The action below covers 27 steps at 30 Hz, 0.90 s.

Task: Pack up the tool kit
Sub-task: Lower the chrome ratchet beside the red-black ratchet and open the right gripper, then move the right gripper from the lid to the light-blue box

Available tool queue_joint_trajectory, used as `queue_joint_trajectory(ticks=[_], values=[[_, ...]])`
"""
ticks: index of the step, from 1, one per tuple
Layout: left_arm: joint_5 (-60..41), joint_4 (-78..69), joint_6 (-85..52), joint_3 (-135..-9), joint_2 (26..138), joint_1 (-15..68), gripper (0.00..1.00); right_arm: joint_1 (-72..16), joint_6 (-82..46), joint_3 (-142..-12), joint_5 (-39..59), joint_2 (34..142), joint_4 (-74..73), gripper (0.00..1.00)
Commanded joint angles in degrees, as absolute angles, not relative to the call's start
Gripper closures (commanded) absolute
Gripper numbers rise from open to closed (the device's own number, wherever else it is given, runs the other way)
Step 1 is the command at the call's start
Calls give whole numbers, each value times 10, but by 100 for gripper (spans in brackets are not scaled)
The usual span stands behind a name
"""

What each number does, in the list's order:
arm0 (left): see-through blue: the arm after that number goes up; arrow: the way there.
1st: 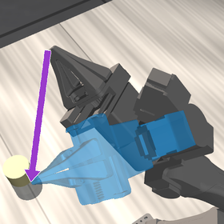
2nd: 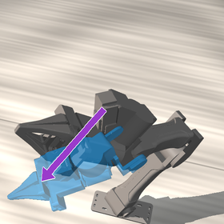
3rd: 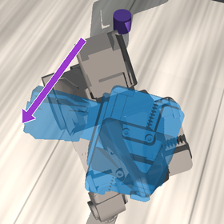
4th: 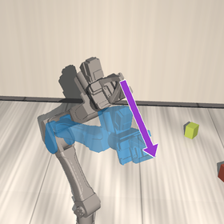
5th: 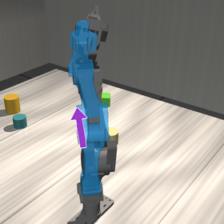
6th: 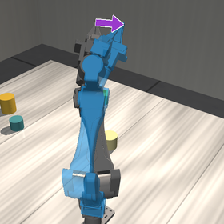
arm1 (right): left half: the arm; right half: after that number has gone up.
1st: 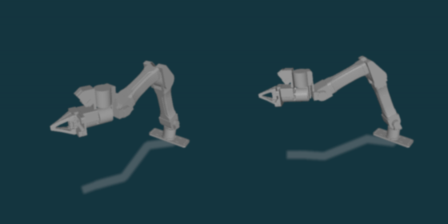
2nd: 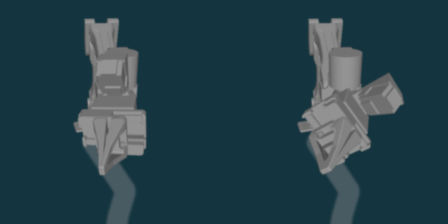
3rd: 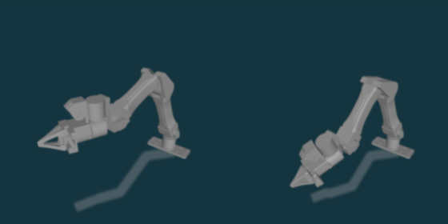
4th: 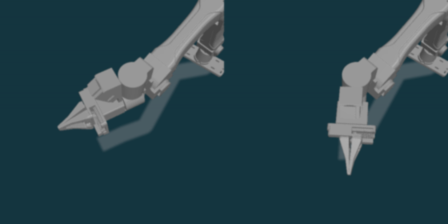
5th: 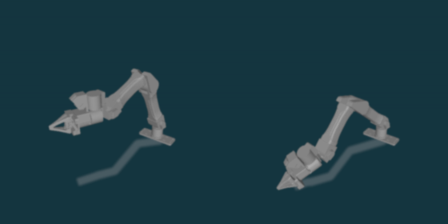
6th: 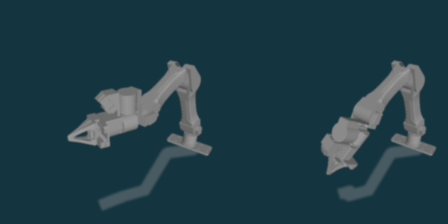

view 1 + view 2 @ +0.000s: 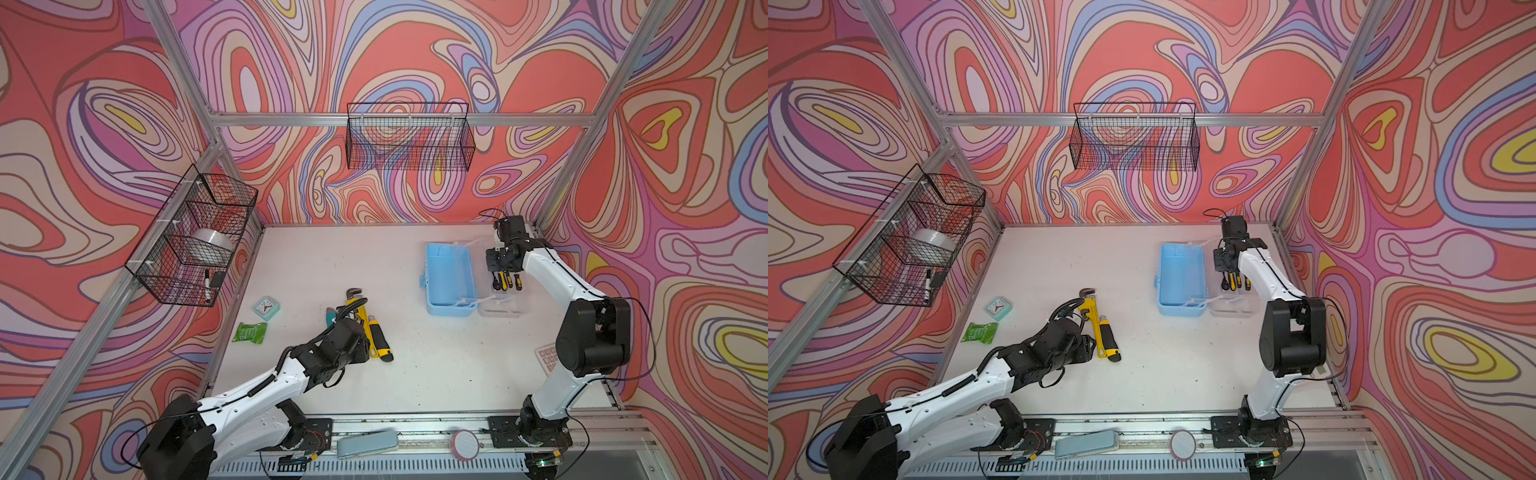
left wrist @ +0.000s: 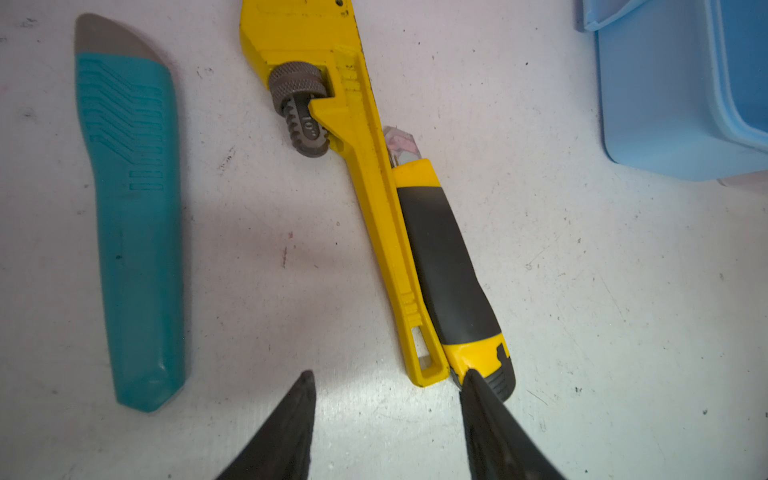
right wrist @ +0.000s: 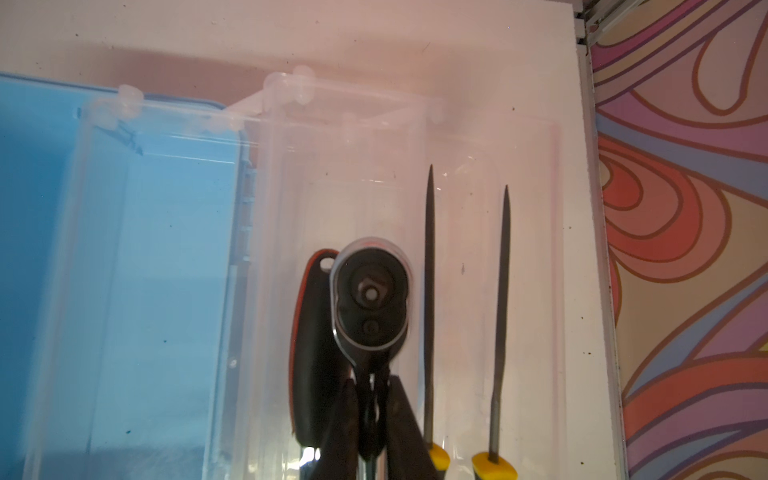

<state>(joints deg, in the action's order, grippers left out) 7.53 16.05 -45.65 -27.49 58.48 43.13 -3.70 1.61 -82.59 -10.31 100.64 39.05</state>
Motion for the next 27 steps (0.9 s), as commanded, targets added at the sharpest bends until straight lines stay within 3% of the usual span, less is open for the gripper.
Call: queue_joint_trajectory(ticks=[1,9,19,27], values=[[83,156,-456,-272,577,433,43,-34,1,-835,-112,1012,384,92],[82,156,-455,-275,579,433,43,-34,-5,-837,-111,998,391,62],[78,156,-458,-278,591,433,43,-47,-55,-847,-37,948,411,52],[91,163,-460,-274,573,432,36,-156,-118,-820,-26,945,387,51]])
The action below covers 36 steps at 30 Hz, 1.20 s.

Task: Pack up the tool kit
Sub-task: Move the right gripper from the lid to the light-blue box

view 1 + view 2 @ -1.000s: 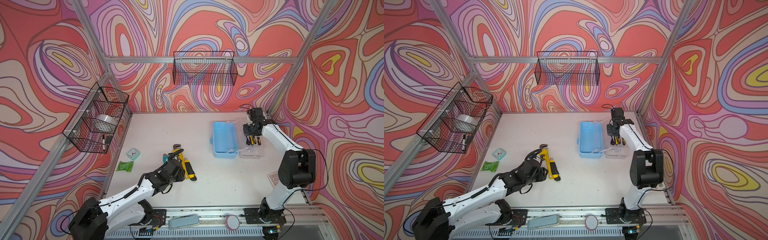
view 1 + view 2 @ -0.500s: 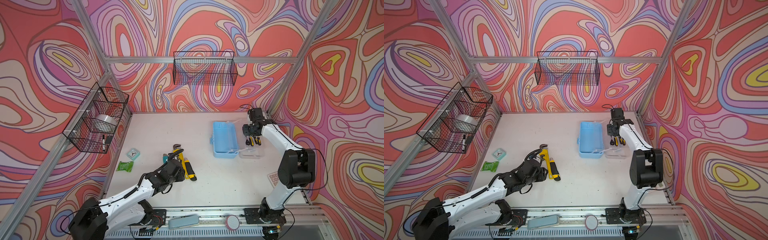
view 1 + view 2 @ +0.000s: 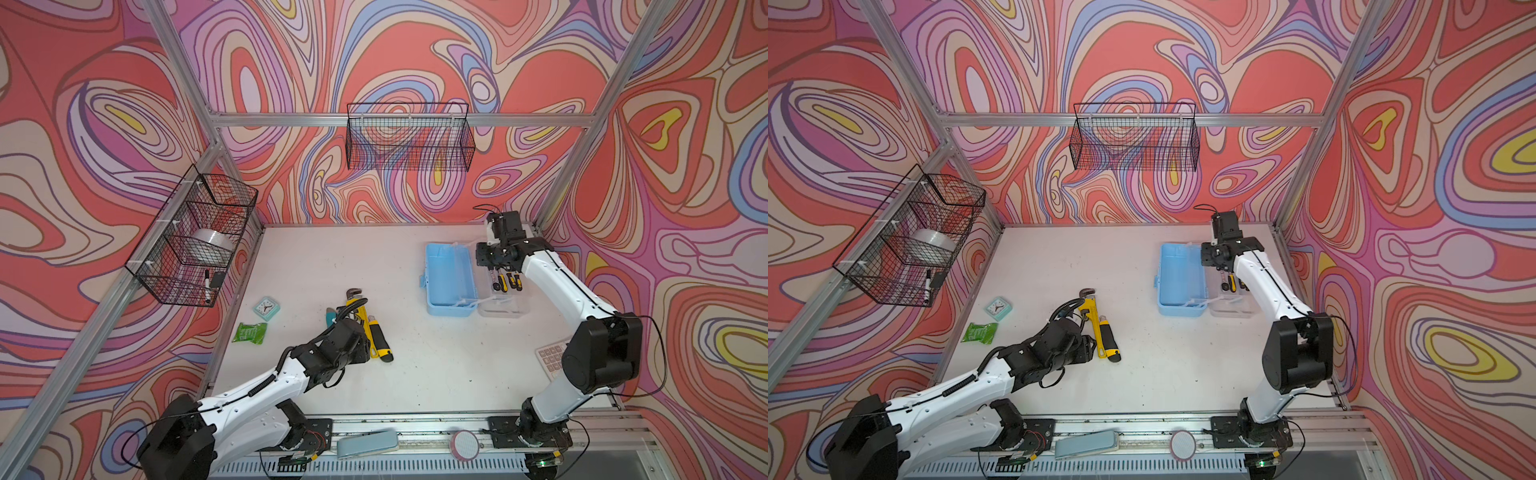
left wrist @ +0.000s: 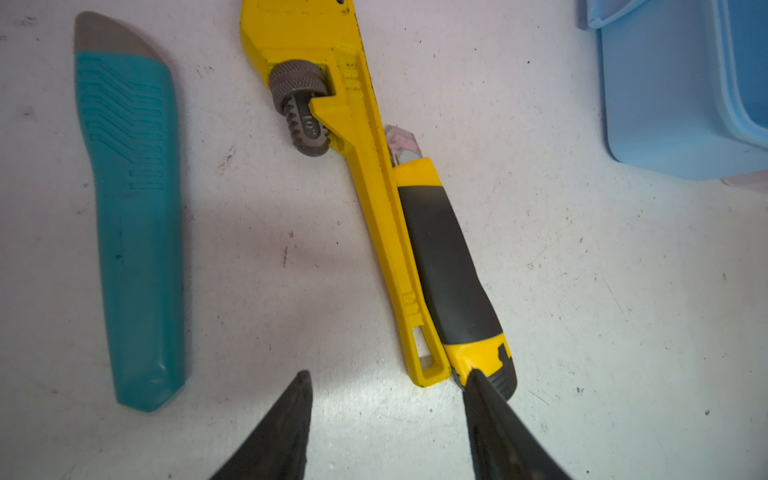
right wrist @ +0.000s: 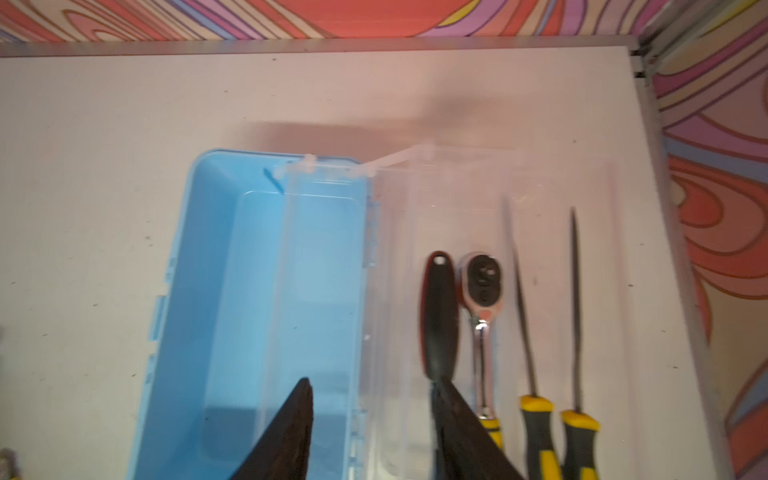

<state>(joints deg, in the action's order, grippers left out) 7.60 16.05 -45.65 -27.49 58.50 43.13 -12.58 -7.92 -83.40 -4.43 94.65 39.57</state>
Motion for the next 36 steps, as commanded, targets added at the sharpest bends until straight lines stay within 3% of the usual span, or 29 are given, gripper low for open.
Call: queue_joint_trajectory(ticks=[1,10,20,36], values=[[95,166,-462,-272,567,433,34,-169,-127,-818,-21,950,381,51],[124,201,-468,-267,535,432,20,-256,-178,-838,0,1050,366,50],[135,205,-471,-264,538,432,16,-275,-194,-831,12,1096,354,52],[171,255,-475,-261,500,432,13,-325,-219,-784,31,1099,351,87]])
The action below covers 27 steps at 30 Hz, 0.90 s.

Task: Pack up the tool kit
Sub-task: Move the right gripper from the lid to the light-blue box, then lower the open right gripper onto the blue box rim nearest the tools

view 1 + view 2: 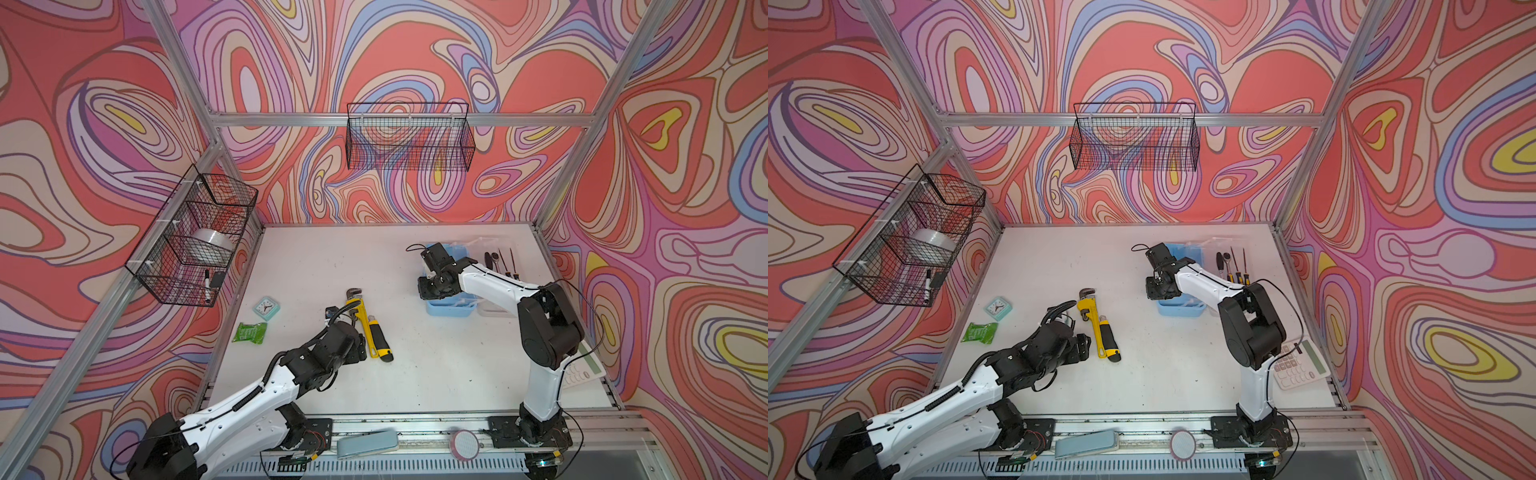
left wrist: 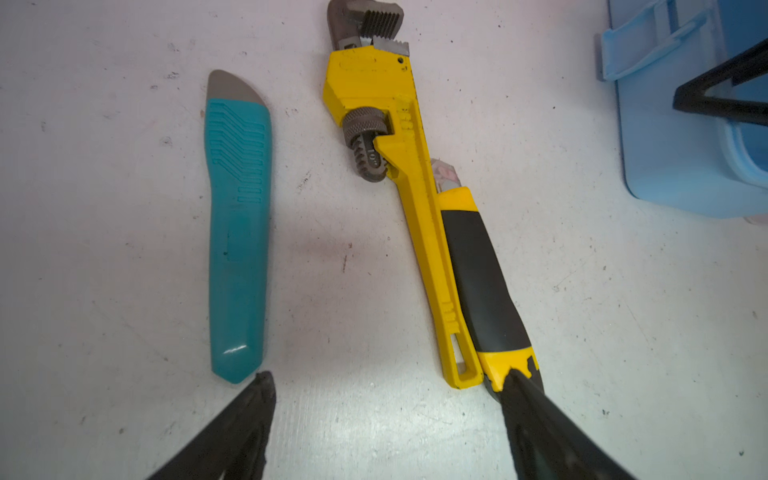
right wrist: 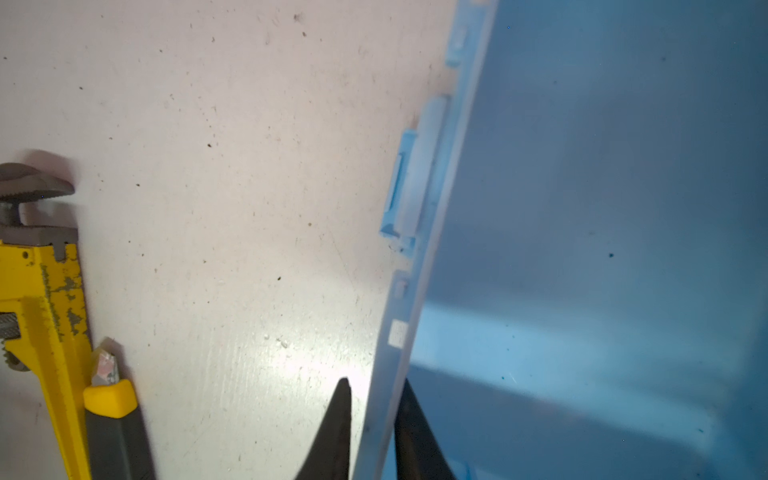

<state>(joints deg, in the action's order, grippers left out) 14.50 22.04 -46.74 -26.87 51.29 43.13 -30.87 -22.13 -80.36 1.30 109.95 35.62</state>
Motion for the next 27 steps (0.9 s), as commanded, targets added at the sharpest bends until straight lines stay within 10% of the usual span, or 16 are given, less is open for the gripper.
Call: queue_joint_trajectory(ticks=[1,27], values=[[175,260,-476,-260,495,432,13,-332,-222,-779,33,1096,350,88],[210,331,-473,-254,454,390,10,-462,-326,-729,-13,1024,356,82]])
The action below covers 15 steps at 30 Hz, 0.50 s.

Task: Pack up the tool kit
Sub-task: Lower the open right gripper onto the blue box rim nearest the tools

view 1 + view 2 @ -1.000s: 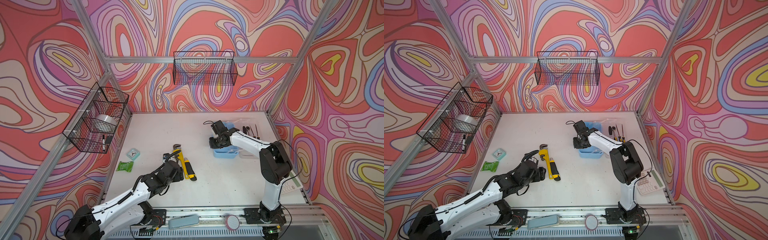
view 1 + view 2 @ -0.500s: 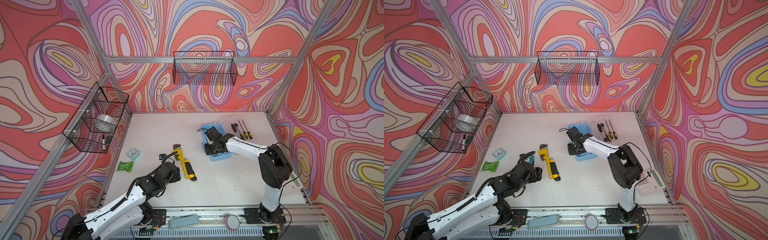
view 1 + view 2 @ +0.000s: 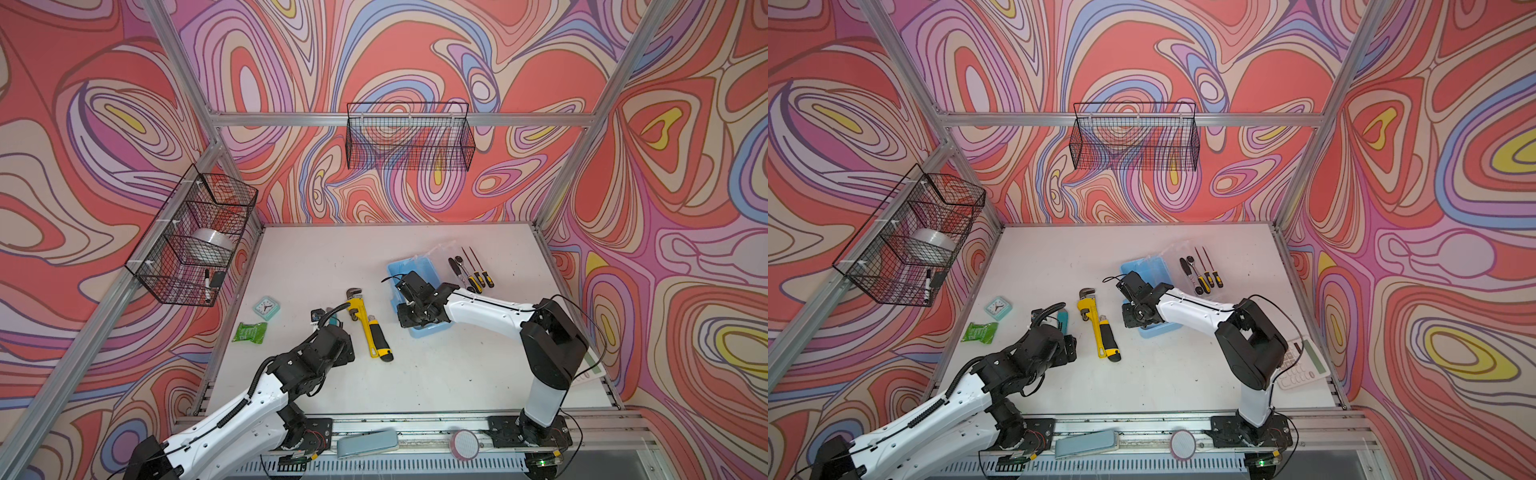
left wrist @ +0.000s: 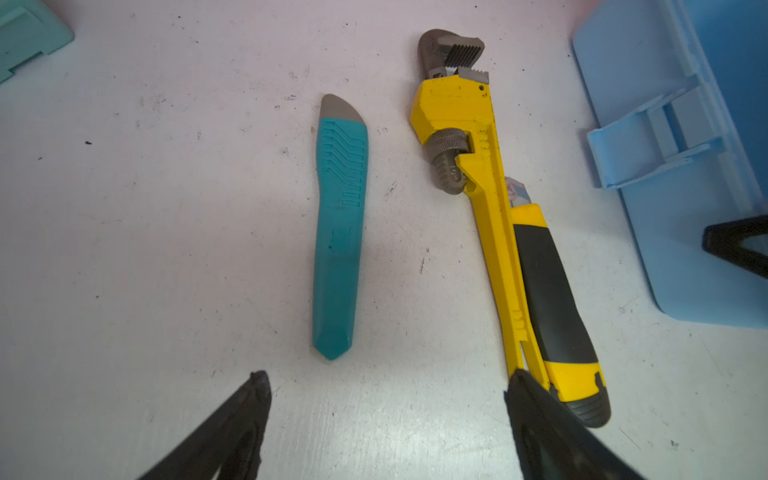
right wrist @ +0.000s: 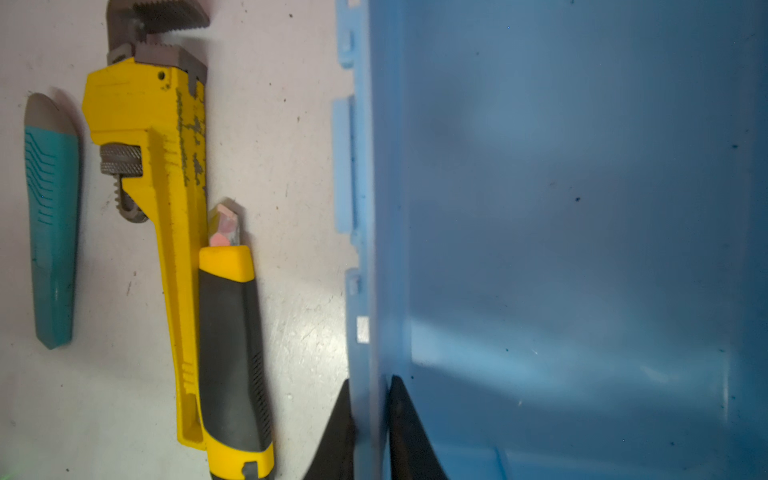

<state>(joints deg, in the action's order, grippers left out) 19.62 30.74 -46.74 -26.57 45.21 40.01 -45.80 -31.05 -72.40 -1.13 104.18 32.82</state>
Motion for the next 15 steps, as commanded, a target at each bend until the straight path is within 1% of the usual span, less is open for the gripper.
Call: queue_joint_trajectory(ticks=[1,3,5,7,8,9,15], values=[[208,331,-471,-255,457,385,10,-462,-322,-734,-18,1021,361,77],[202,327,-466,-254,462,373,10,-462,-315,-745,-24,1019,367,70],[194,318,-459,-253,468,364,10,-462,-312,-751,-32,1019,368,60],[187,310,-454,-252,476,352,9,-462,-312,-754,-36,1001,365,55],[182,304,-450,-251,481,346,9,-462,-312,-754,-36,998,363,50],[177,299,-447,-251,485,340,9,-463,-311,-753,-36,995,361,47],[150,269,-422,-257,522,303,10,-468,-307,-745,-61,970,354,41]])
